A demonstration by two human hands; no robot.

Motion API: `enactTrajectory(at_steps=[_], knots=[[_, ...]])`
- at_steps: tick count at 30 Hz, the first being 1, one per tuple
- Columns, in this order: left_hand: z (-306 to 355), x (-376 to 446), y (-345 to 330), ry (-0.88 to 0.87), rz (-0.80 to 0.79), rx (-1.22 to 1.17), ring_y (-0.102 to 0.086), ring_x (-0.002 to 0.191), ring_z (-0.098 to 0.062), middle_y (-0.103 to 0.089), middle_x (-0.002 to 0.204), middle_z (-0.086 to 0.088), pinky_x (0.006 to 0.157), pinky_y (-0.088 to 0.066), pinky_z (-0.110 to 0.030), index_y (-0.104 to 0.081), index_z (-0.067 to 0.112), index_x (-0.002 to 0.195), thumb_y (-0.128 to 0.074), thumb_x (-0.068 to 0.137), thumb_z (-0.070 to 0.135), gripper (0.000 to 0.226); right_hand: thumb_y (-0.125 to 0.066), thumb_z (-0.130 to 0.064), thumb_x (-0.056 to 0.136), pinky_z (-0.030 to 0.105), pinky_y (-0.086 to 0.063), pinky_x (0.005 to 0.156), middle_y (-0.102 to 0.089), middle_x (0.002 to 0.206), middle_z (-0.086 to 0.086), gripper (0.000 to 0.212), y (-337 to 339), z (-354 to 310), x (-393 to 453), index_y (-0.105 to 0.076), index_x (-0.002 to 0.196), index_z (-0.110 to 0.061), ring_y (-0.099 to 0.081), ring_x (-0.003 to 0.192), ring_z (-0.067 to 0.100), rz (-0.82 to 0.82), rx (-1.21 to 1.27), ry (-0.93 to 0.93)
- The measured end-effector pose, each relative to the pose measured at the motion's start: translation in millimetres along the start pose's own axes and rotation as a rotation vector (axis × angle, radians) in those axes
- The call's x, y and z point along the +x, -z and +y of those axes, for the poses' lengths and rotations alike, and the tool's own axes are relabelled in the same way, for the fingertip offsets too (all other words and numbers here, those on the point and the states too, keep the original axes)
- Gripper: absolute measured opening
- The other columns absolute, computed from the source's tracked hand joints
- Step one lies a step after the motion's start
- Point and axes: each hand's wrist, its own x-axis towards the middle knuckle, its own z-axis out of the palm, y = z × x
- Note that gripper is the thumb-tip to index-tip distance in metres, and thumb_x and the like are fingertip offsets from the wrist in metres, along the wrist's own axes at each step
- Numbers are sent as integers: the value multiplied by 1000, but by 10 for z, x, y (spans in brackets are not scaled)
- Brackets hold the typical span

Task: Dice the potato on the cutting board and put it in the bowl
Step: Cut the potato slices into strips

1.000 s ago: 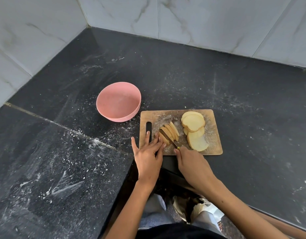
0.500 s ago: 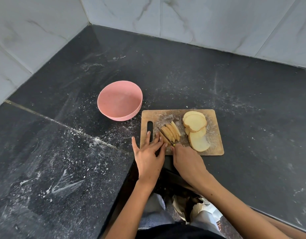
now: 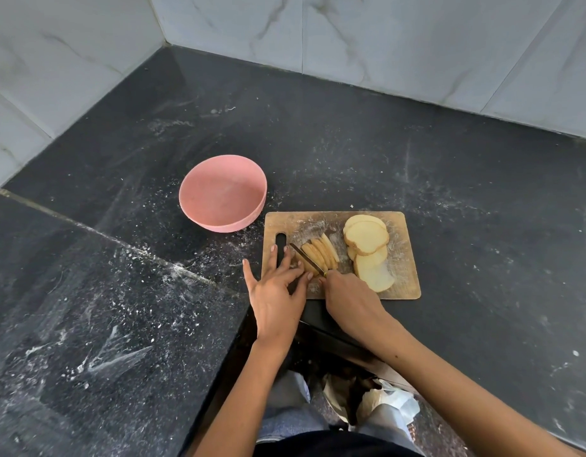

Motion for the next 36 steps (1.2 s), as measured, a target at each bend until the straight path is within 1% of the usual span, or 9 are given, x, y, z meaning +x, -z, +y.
enactTrajectory(at_steps=[3,8,15,19,24,28,32,34,36], knots=[[-2,-3,0,12,-10,-1,-44,134,-20,-63,126,-4,118,-1,-49,-77,19,92,-72,82,27,15,-28,-21,105,27,-35,66,-62,115,14,29,2,-13,-6,-49,116,-5,-63,103,29,13,-41,5],[14,5,-2,0,4,22,-46,133,-23,-63,127,-8,118,1,-43,-77,17,92,-75,81,24,14,-32,-17,104,30,-42,69,-63,114,15,24,-25,-33,8,-50,115,-5,-64,102,29,13,-37,-3],[35,51,-4,77,-3,47,-39,138,-16,-58,133,-8,118,2,-47,-77,19,95,-74,83,28,15,-33,-19,104,28,-36,66,-62,112,14,25,-5,-25,55,-51,114,-5,-63,101,30,19,10,-4],[78,33,24,178,8,31,-30,142,-11,-50,142,-6,117,10,-38,-76,22,101,-72,79,39,27,-32,-21,104,31,-37,67,-61,110,18,26,-24,-8,23,-51,112,-4,-61,99,34,-32,88,-19],[72,-23,38,151,-45,48,-17,147,-12,-37,152,-5,117,11,-38,-72,24,113,-64,76,46,44,-32,-21,104,30,-32,68,-61,110,19,27,-105,18,-72,-51,111,-4,-60,101,34,-34,132,-50],[82,-1,42,173,-56,24,-16,147,-11,-34,154,-3,118,10,-38,-73,25,112,-60,72,48,48,-31,-28,104,29,-35,65,-63,103,18,34,2,51,-52,-54,106,-4,-61,93,33,-44,164,-20],[54,6,63,178,-59,-1,-15,147,-10,-33,155,0,118,11,-36,-73,27,109,-63,70,48,46,-31,-31,104,30,-35,62,-64,93,14,31,75,83,-97,-49,90,-12,-55,75,25,15,205,13],[36,10,67,175,-68,-9,-14,147,-10,-32,155,2,118,10,-38,-74,28,109,-63,70,48,45,-31,-32,103,30,-35,62,-64,91,14,29,61,99,-108,-46,87,-14,-57,76,26,24,209,10],[33,11,71,172,-76,-16,-13,148,-10,-31,156,2,118,12,-36,-74,27,108,-63,71,47,44,-31,-33,103,30,-36,63,-65,93,14,33,11,109,-107,-52,92,-11,-61,83,29,23,182,12]])
